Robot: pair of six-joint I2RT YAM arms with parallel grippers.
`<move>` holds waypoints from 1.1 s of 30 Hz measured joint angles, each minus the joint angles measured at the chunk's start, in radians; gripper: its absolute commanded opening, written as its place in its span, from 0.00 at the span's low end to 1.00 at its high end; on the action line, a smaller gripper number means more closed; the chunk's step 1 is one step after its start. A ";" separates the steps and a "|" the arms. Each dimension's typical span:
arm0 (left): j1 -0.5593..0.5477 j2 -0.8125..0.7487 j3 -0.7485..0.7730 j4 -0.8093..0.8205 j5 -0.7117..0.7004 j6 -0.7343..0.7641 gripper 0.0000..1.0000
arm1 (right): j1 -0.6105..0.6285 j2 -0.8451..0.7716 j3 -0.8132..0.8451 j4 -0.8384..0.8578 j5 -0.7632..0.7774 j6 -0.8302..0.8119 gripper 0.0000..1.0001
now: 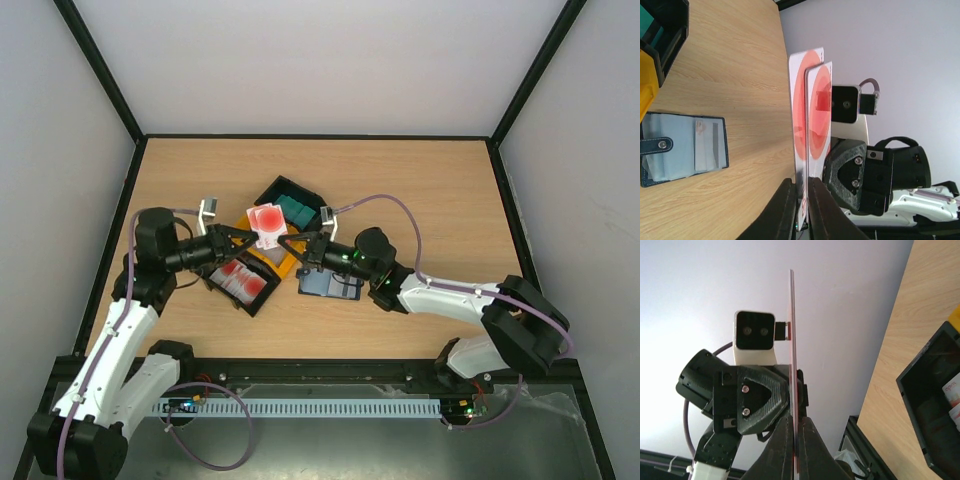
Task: Put the credit cards into the card holder
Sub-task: Pick up the credit card from the storage box.
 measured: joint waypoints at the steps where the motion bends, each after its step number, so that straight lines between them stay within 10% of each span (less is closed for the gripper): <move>1: 0.000 0.000 -0.003 0.000 0.001 0.000 0.06 | -0.003 0.000 0.000 -0.002 0.006 0.003 0.02; 11: 0.000 0.003 -0.018 0.002 0.005 0.005 0.03 | -0.007 0.000 0.006 -0.025 0.013 0.018 0.02; 19: 0.002 0.009 -0.032 0.042 0.020 -0.021 0.20 | -0.009 0.014 0.023 -0.004 -0.037 0.040 0.02; 33: 0.009 0.005 -0.042 0.077 0.014 -0.039 0.03 | -0.020 0.048 0.034 0.003 -0.055 0.061 0.02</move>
